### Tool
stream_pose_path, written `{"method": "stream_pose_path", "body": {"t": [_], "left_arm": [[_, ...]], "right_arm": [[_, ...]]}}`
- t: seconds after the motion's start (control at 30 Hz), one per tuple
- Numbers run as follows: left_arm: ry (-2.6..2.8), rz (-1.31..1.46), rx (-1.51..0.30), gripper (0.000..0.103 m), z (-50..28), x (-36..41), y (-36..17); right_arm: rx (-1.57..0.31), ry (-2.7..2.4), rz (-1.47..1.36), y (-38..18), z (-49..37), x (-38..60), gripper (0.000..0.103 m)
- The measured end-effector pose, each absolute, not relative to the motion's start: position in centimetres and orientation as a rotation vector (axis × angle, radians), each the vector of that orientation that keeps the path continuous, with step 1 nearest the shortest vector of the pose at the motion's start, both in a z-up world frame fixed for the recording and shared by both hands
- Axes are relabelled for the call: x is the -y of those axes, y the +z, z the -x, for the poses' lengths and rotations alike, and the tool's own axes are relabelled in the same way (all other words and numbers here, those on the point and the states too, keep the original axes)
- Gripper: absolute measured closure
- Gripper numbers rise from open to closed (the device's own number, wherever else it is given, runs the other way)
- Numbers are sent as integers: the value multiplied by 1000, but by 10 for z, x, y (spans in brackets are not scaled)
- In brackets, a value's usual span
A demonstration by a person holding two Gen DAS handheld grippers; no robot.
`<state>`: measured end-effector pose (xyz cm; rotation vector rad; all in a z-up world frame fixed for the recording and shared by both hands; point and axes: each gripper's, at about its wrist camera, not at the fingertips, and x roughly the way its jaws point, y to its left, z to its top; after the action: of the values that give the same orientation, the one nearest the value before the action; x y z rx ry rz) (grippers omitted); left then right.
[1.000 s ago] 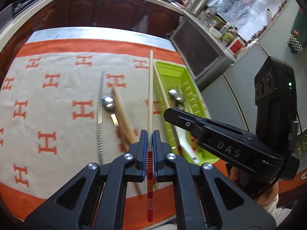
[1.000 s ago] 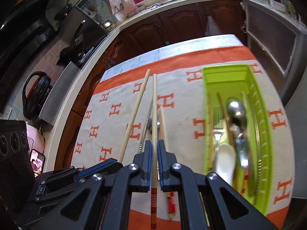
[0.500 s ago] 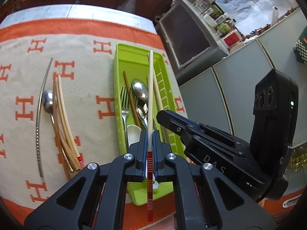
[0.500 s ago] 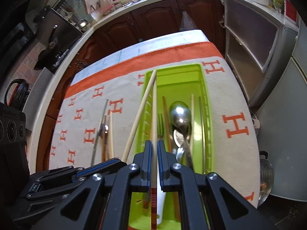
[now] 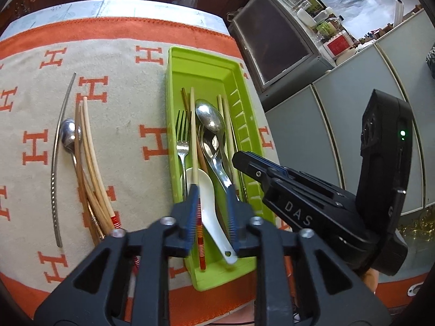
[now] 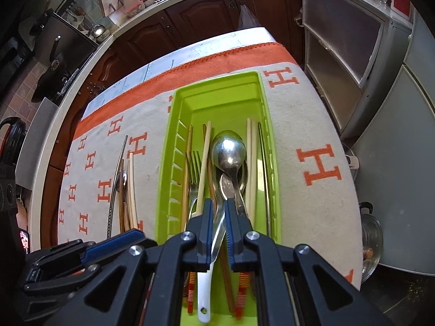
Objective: Organize utensils
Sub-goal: 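Lower both chopsticks into the tray and open both tools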
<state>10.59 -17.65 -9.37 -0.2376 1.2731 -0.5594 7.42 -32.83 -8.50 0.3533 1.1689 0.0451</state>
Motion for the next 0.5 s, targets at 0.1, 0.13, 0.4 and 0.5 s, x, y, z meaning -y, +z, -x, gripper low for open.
{"method": "stream_pose_path", "body": {"t": [0.1,0.13,0.4,0.5], "left_arm": [[-553,229,-1246,66,-100,166,-83],[-551,228,-1243,65,-99,163,-81],[-499,159,-1218,65,-84,138,-70],[-479,132,-1204,65,-80,128,-69]], "right_arm": [[-1153,44,-354,-79,-68,326,92],[-1151,46,-354,-78,-67,325,92],[-1128,69,-375,-67,-54,312,92],[-1120,74,-378,-64,-50,307,92]]}}
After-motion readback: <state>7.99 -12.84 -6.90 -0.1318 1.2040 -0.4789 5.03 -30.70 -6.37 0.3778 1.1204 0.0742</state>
